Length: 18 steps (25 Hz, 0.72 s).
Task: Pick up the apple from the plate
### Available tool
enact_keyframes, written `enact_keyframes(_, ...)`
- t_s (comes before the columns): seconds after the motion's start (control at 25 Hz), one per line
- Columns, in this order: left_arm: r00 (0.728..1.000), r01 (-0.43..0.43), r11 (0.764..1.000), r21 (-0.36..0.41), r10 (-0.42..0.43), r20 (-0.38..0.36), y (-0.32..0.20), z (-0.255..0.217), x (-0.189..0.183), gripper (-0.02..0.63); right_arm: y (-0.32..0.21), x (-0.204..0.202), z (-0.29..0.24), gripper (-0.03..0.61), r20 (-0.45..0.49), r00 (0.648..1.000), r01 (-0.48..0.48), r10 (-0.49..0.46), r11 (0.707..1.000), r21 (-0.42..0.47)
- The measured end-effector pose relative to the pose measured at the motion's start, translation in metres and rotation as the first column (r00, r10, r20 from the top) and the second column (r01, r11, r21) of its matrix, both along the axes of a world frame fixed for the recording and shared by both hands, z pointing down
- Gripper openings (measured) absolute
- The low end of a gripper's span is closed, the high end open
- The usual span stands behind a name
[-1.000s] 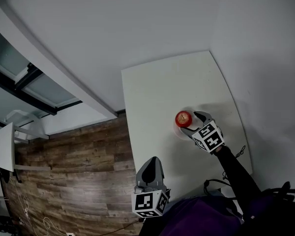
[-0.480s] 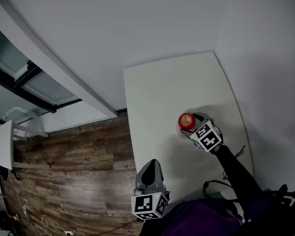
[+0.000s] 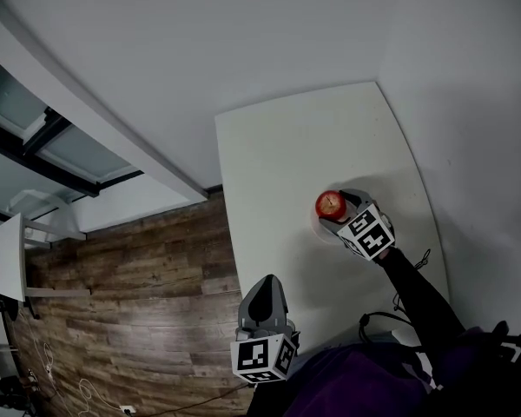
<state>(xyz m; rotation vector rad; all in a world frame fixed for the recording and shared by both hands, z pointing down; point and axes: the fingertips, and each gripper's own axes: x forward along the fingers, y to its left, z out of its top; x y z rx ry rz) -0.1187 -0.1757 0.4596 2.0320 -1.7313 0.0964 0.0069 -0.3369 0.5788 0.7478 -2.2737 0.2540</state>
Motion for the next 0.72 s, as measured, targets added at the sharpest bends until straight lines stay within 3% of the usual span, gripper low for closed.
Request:
enact_keyframes(0.2, 1.0, -0.015, 1.0, 0.008, 0.015, 0.01, -0.004, 0.001, 0.005, 0.006, -0.002, 0.008, -0.013, 0.354, 0.046, 0.999, -0.03, 0.028, 0.999, 0.04)
enact_keyframes(0.72, 0.999, -0.041, 0.999, 0.024, 0.042, -0.014, 0.004, -0.007, 0.009, 0.006, 0.016, 0.023, -0.029, 0.354, 0.049, 0.997, -0.059, 0.056, 0.997, 0.051)
